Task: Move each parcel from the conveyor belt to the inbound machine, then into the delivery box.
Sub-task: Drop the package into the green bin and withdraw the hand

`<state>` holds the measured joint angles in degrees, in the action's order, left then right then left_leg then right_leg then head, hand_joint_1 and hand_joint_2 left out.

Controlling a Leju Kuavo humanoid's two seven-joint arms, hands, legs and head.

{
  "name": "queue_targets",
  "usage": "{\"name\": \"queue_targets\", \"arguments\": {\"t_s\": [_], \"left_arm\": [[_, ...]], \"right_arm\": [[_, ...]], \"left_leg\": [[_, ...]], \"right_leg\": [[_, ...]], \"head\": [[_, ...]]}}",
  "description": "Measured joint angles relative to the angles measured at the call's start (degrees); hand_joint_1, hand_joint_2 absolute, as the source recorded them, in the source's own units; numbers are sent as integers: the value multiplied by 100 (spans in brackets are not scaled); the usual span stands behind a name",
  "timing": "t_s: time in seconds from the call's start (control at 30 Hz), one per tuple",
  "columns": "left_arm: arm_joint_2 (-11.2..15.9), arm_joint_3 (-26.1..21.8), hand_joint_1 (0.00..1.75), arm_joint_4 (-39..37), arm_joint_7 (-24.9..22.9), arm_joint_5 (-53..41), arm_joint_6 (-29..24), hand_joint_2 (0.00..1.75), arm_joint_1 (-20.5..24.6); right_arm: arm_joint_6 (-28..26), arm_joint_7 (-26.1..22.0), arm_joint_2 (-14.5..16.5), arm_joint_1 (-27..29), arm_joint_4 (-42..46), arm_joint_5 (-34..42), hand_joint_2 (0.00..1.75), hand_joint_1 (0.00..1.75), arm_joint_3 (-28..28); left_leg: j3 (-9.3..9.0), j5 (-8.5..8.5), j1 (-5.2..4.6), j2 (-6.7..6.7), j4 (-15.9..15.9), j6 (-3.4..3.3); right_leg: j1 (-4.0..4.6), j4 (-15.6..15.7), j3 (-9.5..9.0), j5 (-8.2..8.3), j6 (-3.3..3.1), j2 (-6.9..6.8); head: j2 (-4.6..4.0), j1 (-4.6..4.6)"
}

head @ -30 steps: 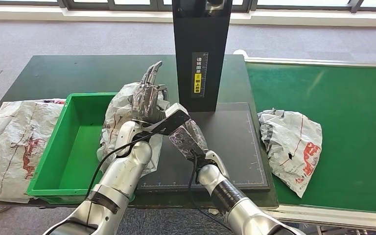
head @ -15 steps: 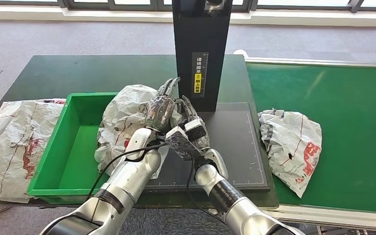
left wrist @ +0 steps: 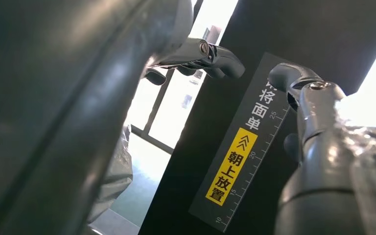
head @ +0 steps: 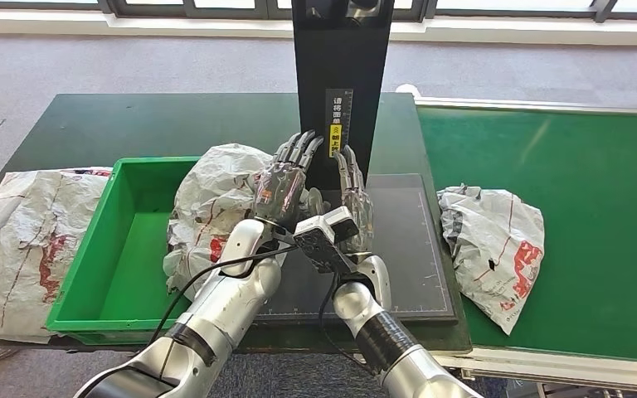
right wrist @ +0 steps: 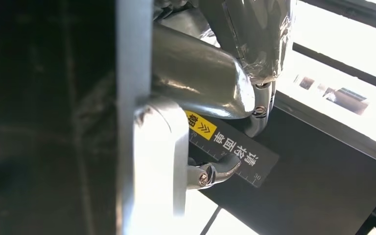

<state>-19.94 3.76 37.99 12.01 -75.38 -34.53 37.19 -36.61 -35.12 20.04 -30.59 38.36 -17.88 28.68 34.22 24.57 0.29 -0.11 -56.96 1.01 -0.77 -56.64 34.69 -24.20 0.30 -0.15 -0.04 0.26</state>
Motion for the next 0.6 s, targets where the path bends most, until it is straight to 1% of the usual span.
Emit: {"name": "queue_targets", "arguments": {"t_s": [0.2,0.33,0.37,0.43,0.53,0.6], "left_arm": [[-2,2,0,5,-38,-72,-32,175,-6],[-4,-6,0,173,-13,-173,-340,175,-95],[-8,-33,0,365,63,-176,-428,175,-193],[-24,-153,0,979,322,-91,-509,175,-492],[-55,-405,0,1906,591,289,-524,175,-894],[-45,-639,0,2268,657,606,-529,175,-1016]], "right_arm": [[1,17,-4,15,21,-8,0,0,-3],[14,16,-3,21,22,-1,0,0,-3],[14,15,1,22,22,-11,0,0,-3],[-4,35,18,3,23,-35,0,0,-1],[-135,68,30,-36,25,-61,0,0,-1],[-268,6,17,18,156,-418,0,0,-94]], "left_leg": [[0,-1,0,0,0,0],[1,0,0,0,0,1],[1,0,0,3,0,1],[-2,3,0,14,1,4],[-3,5,3,16,1,6],[-3,4,7,11,1,7]], "right_leg": [[0,-1,0,0,0,0],[-1,-1,0,0,0,1],[-1,-1,0,0,0,4],[0,-1,4,0,-1,15],[5,-1,7,-5,-5,16],[10,-1,6,-9,-8,6]], "head": [[1,0],[0,1],[0,1],[1,0],[1,-2],[1,-1]]}}
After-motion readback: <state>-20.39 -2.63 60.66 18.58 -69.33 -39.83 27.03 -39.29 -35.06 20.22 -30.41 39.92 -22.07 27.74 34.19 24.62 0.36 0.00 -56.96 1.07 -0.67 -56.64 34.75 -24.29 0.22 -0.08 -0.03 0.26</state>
